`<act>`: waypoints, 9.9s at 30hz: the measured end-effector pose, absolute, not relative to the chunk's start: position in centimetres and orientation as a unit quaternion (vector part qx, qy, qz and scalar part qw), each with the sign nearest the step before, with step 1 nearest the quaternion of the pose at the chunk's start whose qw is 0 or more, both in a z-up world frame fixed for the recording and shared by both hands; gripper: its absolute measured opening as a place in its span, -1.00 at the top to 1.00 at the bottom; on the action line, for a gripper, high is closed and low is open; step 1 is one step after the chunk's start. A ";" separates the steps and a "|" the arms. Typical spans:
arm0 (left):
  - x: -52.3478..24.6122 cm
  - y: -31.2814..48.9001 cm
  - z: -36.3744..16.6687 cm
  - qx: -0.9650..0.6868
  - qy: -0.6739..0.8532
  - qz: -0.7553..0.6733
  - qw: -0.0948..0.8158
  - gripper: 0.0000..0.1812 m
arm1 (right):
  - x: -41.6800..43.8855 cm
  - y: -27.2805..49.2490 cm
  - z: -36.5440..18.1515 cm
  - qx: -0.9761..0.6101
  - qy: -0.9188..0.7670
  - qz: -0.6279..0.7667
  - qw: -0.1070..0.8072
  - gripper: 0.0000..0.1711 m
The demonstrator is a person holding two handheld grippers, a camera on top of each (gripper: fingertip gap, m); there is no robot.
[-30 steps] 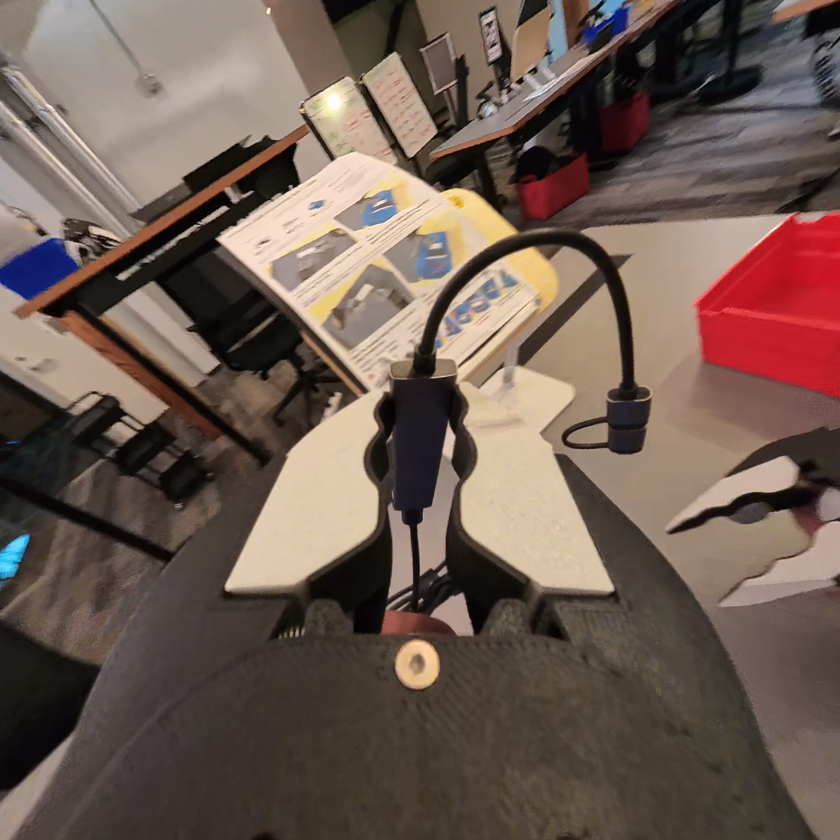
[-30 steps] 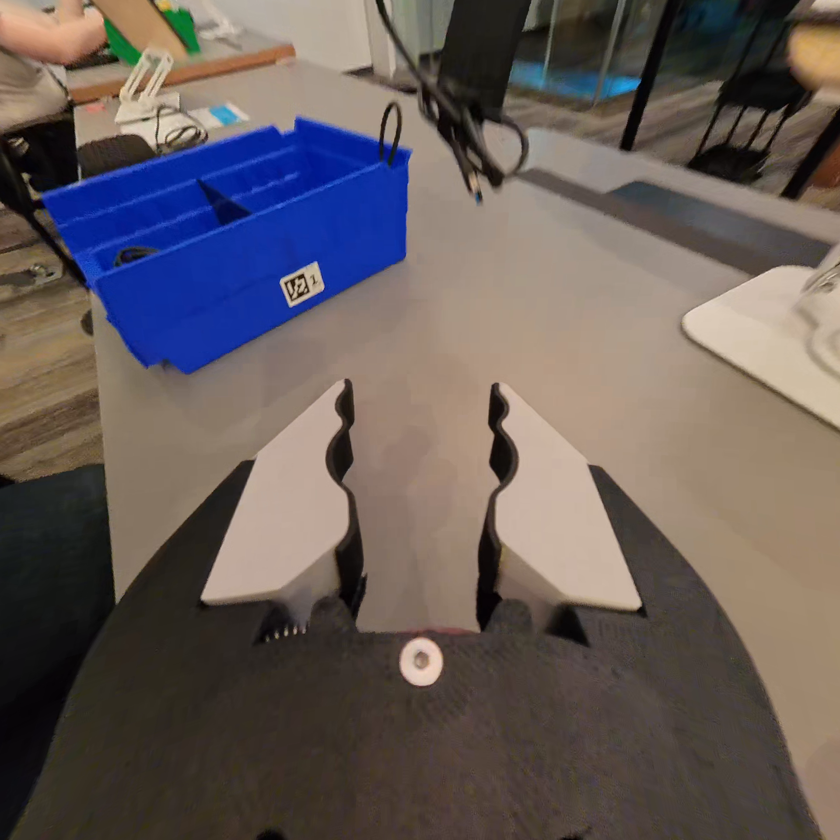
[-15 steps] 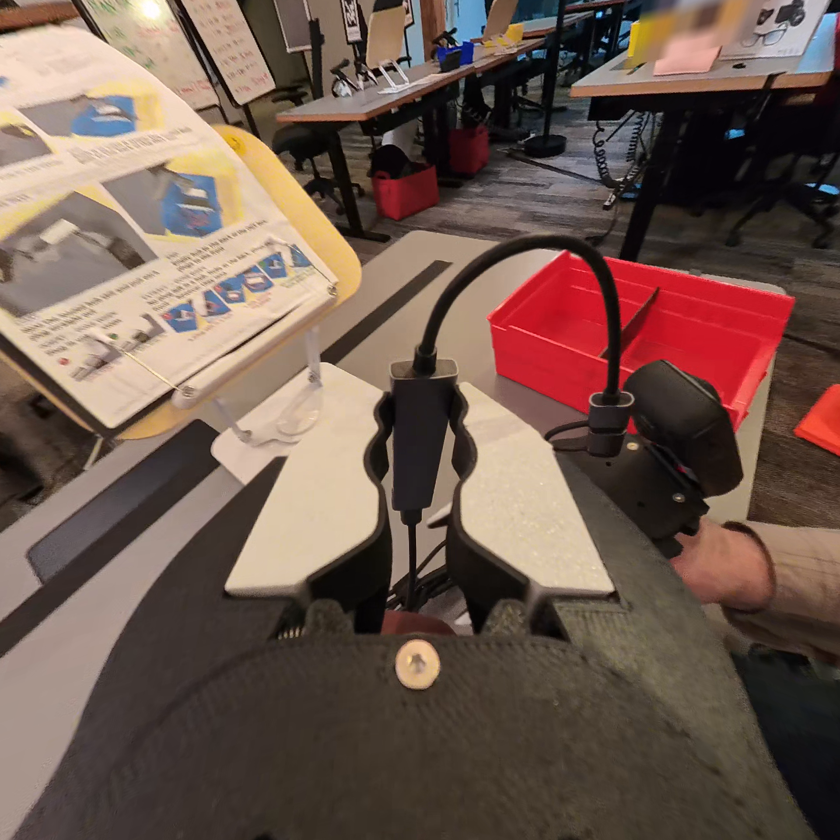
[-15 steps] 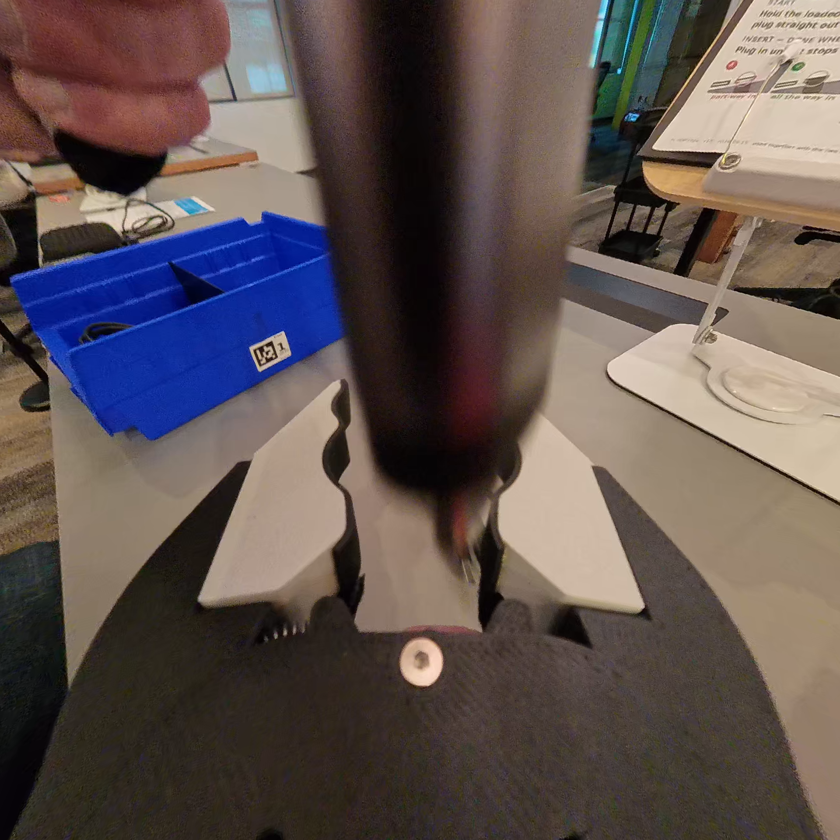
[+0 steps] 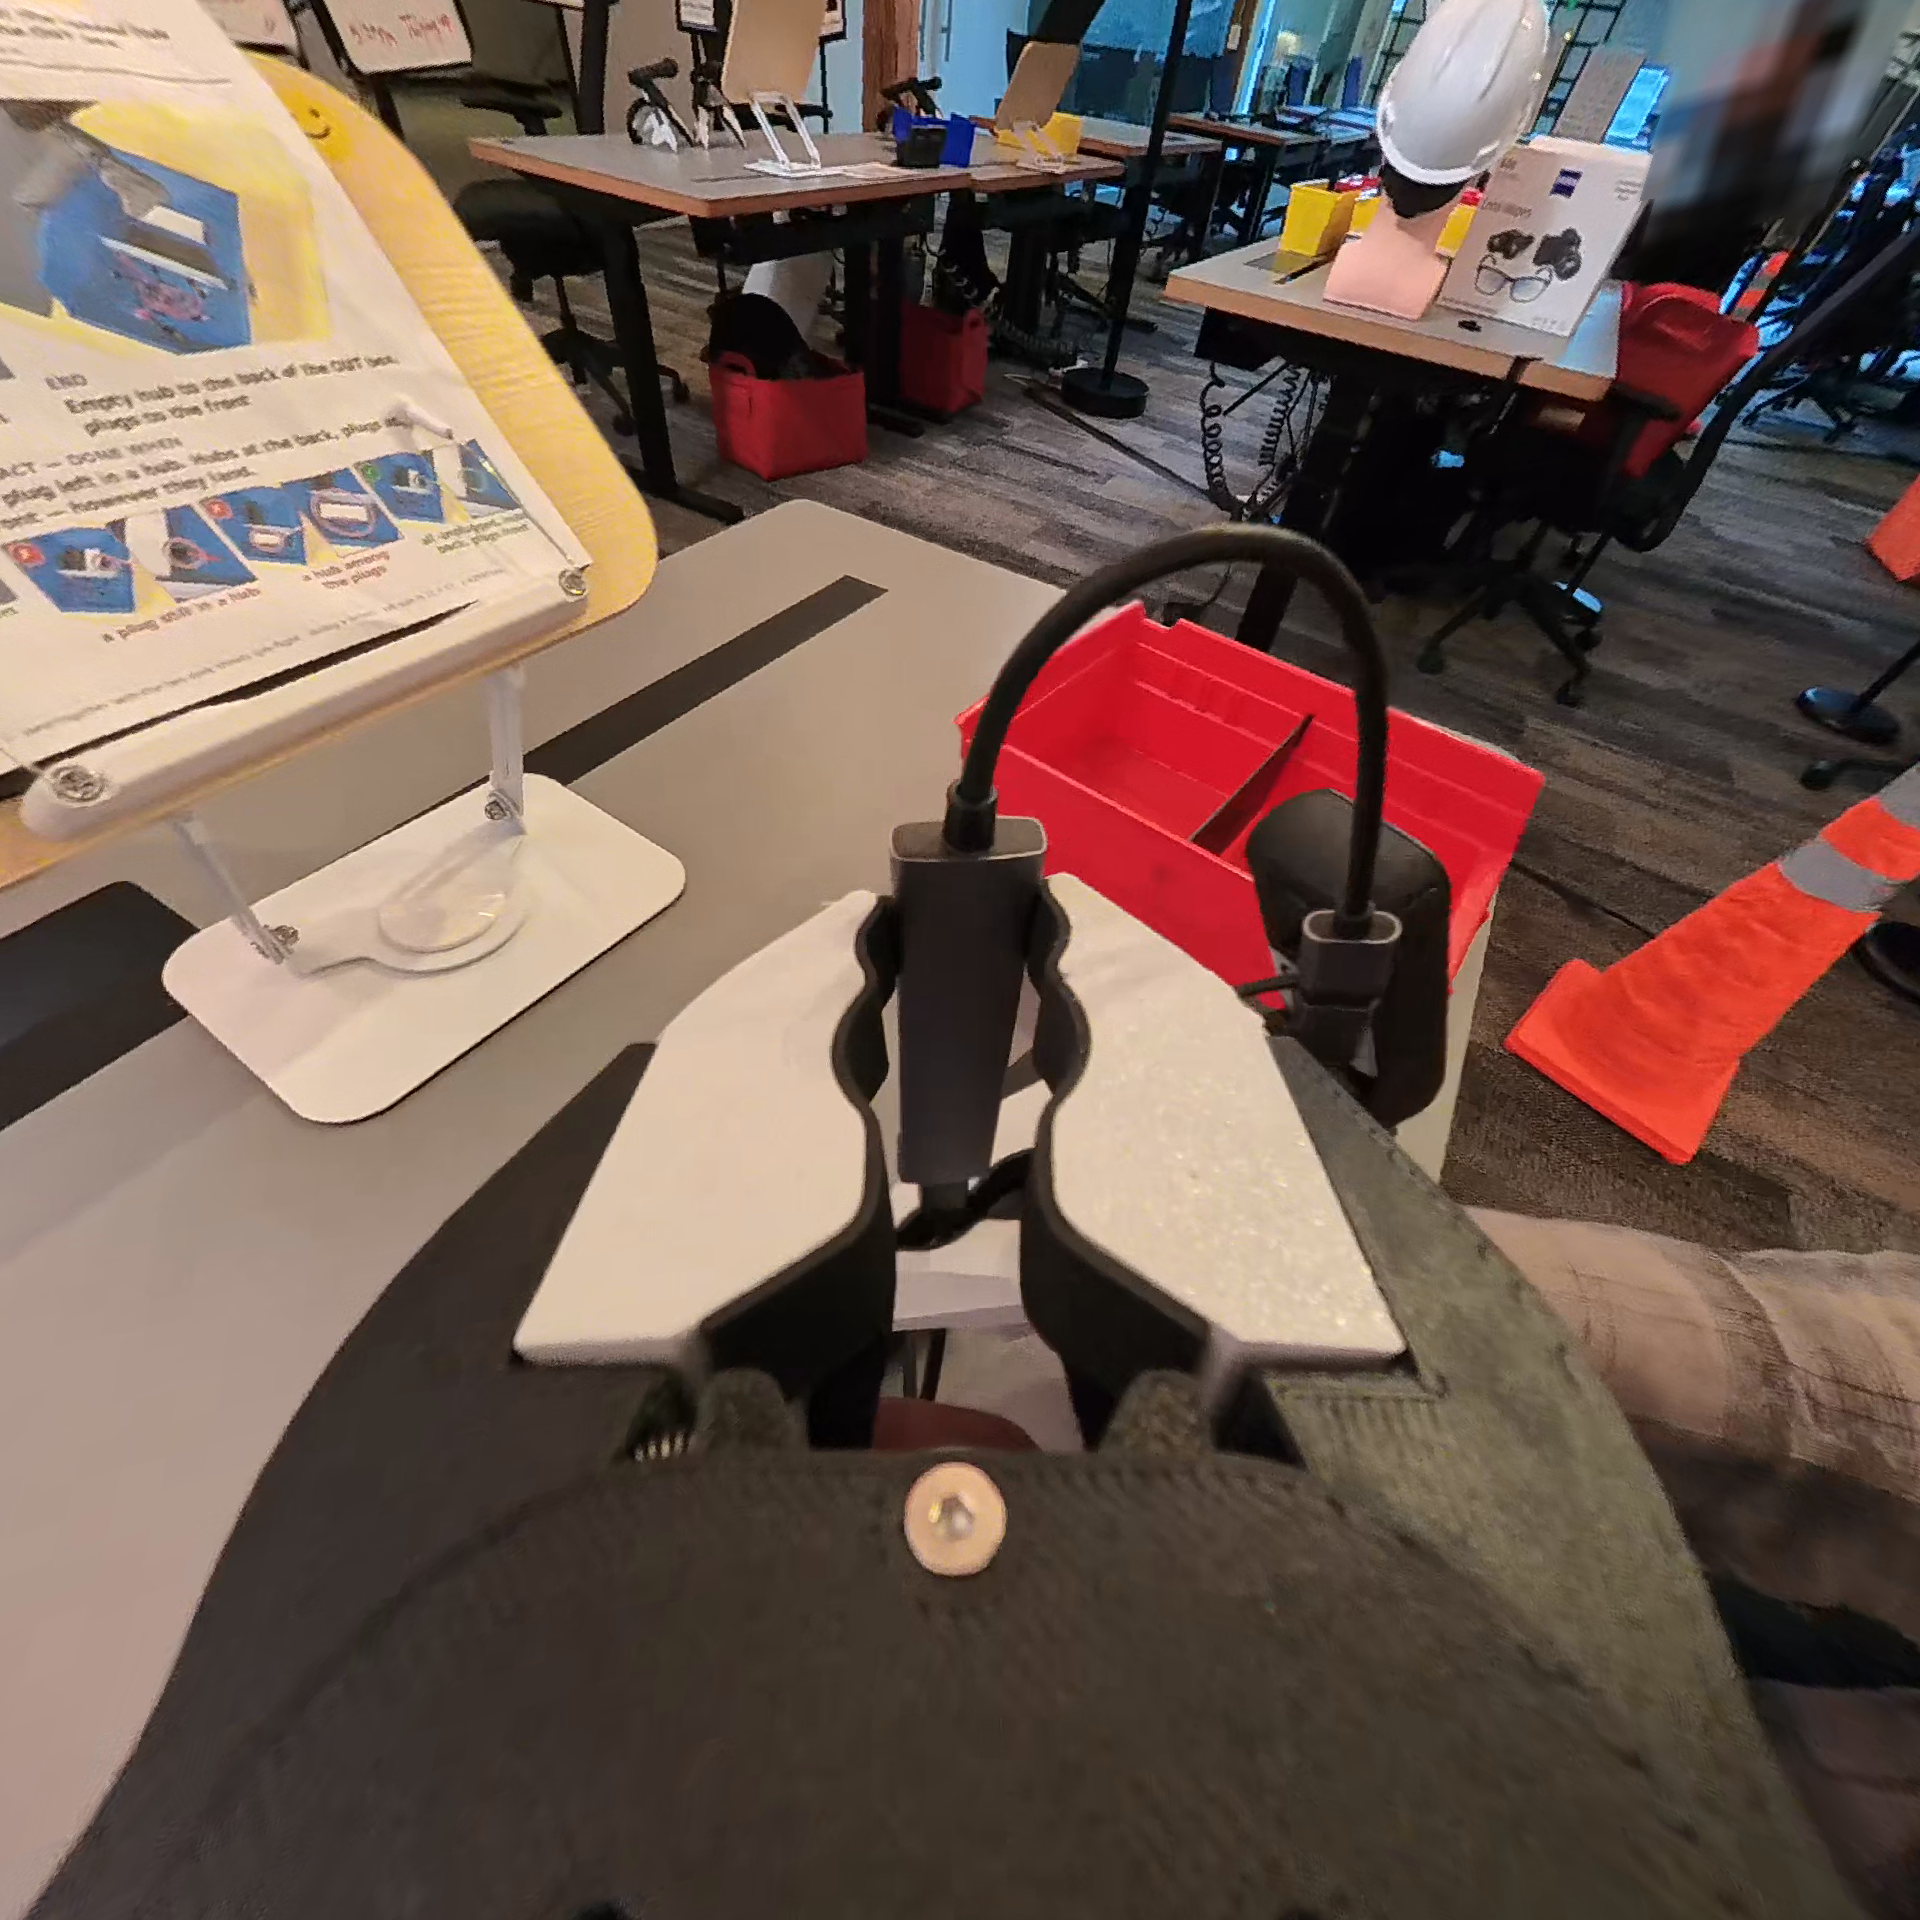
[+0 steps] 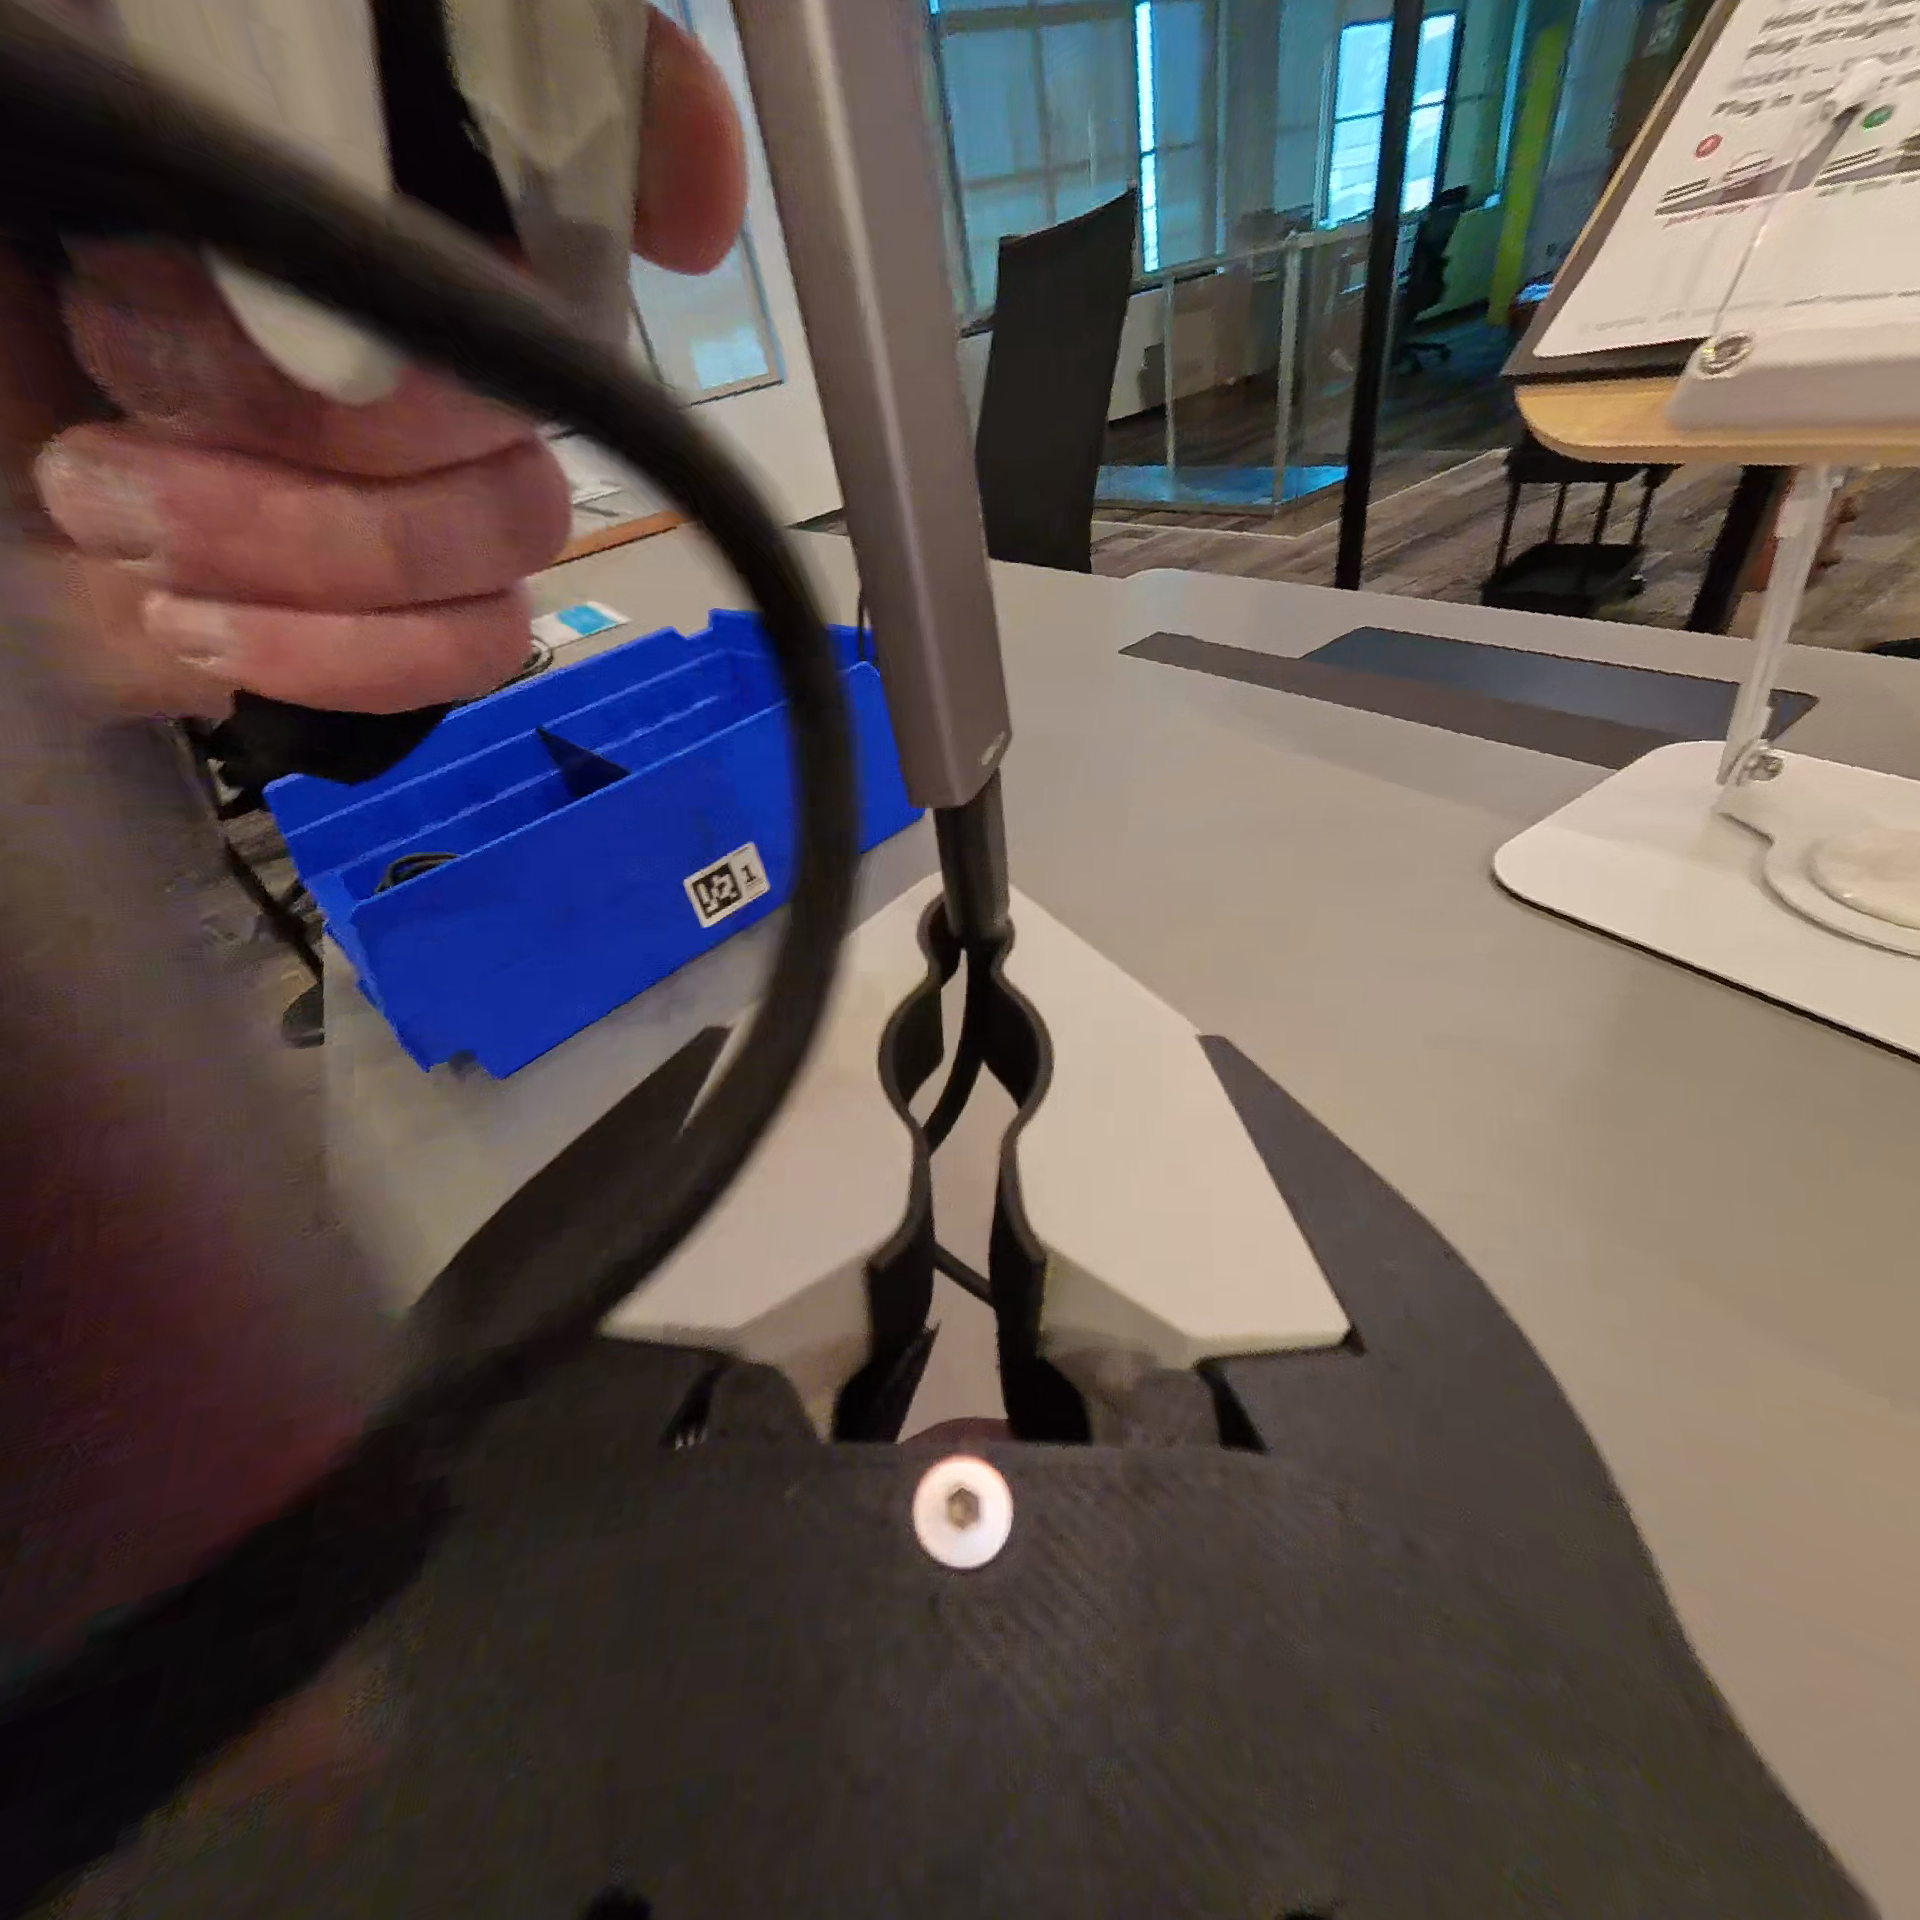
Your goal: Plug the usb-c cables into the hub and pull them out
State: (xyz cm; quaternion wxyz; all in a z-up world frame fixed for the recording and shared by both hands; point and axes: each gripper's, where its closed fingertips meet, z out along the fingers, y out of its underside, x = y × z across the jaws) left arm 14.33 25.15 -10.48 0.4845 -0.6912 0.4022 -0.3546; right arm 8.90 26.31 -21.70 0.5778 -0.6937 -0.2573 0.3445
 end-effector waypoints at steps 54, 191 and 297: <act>9.2 26.6 -15.8 -0.716 0.226 -0.501 0.432 0.90 | 8.0 25.2 -20.4 -0.681 -0.380 0.180 0.599 0.89; 5.0 20.6 -18.7 -0.553 0.783 -0.082 0.274 0.75 | 7.9 19.5 -14.5 -0.567 -0.443 0.387 0.577 0.89; 8.0 11.4 -23.3 -0.434 0.875 -0.178 0.116 0.77 | 6.7 12.5 -20.6 -0.360 -0.821 -0.110 0.429 0.89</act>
